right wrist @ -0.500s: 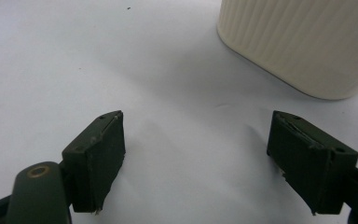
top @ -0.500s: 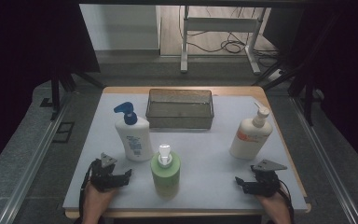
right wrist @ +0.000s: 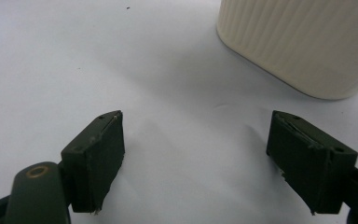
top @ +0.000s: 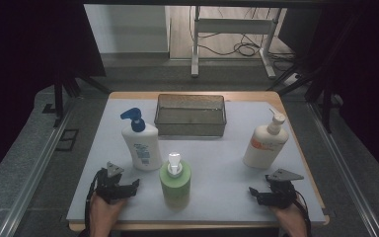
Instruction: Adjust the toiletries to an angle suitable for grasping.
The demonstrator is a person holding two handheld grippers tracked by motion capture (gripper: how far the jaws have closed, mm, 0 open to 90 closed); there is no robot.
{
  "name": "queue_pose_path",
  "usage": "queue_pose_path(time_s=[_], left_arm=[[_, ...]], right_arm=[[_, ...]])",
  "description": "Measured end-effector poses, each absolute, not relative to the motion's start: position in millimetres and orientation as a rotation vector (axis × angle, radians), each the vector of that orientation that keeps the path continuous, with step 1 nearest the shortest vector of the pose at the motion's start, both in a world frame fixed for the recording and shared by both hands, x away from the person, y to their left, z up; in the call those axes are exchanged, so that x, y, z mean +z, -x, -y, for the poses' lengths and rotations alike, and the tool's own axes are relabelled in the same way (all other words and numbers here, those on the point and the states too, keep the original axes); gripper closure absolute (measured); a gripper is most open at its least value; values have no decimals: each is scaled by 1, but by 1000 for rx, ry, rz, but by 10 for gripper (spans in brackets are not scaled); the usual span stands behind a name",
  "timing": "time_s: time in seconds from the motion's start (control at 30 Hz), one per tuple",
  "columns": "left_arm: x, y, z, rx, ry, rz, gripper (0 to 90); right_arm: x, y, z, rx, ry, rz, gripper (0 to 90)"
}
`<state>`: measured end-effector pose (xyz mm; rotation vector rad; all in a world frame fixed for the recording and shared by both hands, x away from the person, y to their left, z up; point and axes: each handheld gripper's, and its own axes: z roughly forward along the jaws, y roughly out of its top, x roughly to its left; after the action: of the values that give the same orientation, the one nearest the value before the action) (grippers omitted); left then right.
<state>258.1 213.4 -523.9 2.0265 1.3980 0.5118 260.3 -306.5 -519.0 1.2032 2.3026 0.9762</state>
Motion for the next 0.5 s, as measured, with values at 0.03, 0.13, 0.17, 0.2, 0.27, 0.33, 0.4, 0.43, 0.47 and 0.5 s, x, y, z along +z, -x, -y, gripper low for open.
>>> queue_pose_path(time_s=[0.03,0.13,0.17,0.2,0.27,0.33,0.4,0.43,0.47,0.5], left_arm=[[-524,-258,-214,511,-2026,-1398,123],[-524,-258,-214,510,-2026,-1399,123],[-524,-258,-214,509,-2026,-1399,123],[-524,-258,-214,509,-2026,-1399,123],[-524,-258,-214,509,-2026,-1398,123],[-524,-258,-214,509,-2025,-1398,123],[-524,-258,-214,509,-2024,-1398,123],[-524,-258,-214,510,-2024,-1397,123],[-524,-258,-214,510,-2024,-1397,123],[-524,-258,-214,510,-2024,-1397,123]], right_arm=[[-519,-260,306,976,-1203,-2303,192],[-519,-260,306,975,-1204,-2304,192],[-519,-261,306,974,-1204,-2305,192],[-519,-261,306,974,-1204,-2306,192],[-519,-261,306,973,-1205,-2307,192],[-518,-261,306,972,-1205,-2311,192],[-518,-261,306,969,-1205,-2313,192],[-518,-262,306,969,-1205,-2314,192],[-518,-262,307,968,-1204,-2317,192],[-518,-262,307,968,-1204,-2317,192]])
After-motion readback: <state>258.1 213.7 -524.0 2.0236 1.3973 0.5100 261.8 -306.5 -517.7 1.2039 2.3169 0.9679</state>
